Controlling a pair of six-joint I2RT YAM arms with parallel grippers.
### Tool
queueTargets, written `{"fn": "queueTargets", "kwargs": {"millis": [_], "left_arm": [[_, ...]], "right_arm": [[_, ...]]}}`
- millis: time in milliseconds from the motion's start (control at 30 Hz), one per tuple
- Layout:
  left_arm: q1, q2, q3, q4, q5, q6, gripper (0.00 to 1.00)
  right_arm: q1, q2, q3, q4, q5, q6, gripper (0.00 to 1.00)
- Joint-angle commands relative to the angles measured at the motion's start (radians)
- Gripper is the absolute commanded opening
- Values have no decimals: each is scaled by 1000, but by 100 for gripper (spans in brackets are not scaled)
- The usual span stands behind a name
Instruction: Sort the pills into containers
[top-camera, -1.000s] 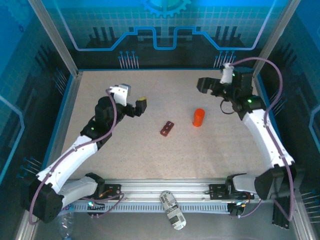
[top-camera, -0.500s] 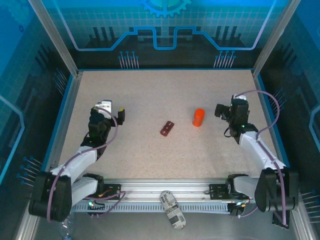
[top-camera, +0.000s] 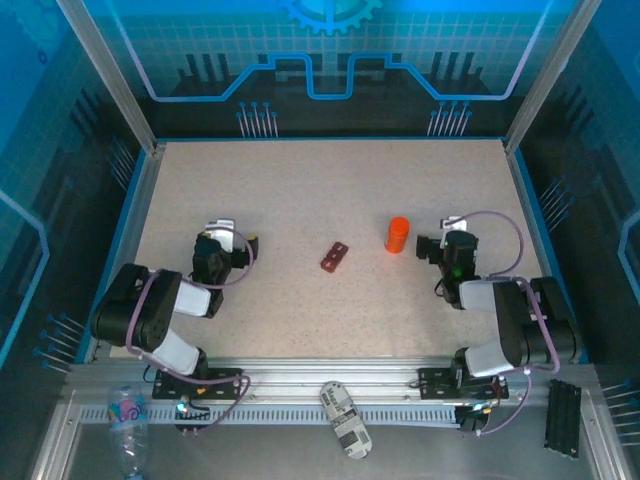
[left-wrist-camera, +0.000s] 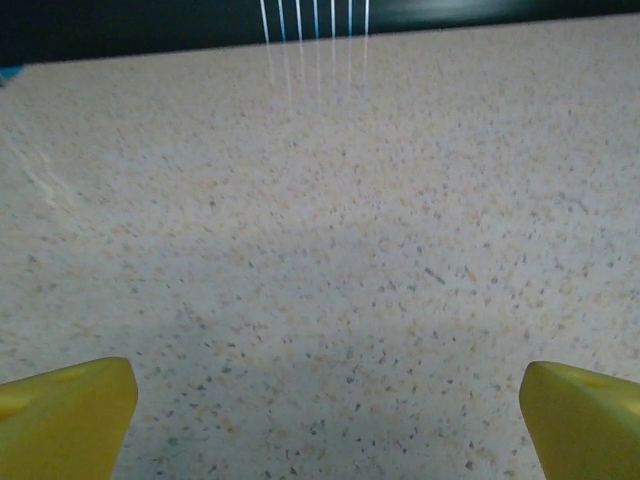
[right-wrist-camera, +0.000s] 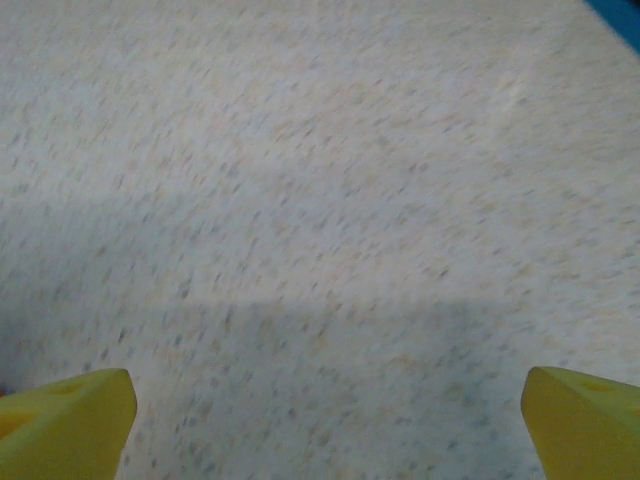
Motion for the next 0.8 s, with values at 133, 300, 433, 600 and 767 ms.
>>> {"fn": "queueTargets", "kwargs": {"millis": [133,300,433,600,767], "left_arm": [[96,-13,127,-120,116,-81,99],[97,-14,126,-117,115,-81,99],[96,-14,125,-117,115,-81,99],[97,-14,125,-117,114,-80,99],[96,-15,123,-115,112,-80,99]], "right_arm": [[4,33,81,105,-47,-47,100],[34,39,64,154,-5,-75,100],[80,49,31,238,36,-122,100],[-33,34,91,85,-198,-59,100],[1,38,92,95,-150,-87,100]]}}
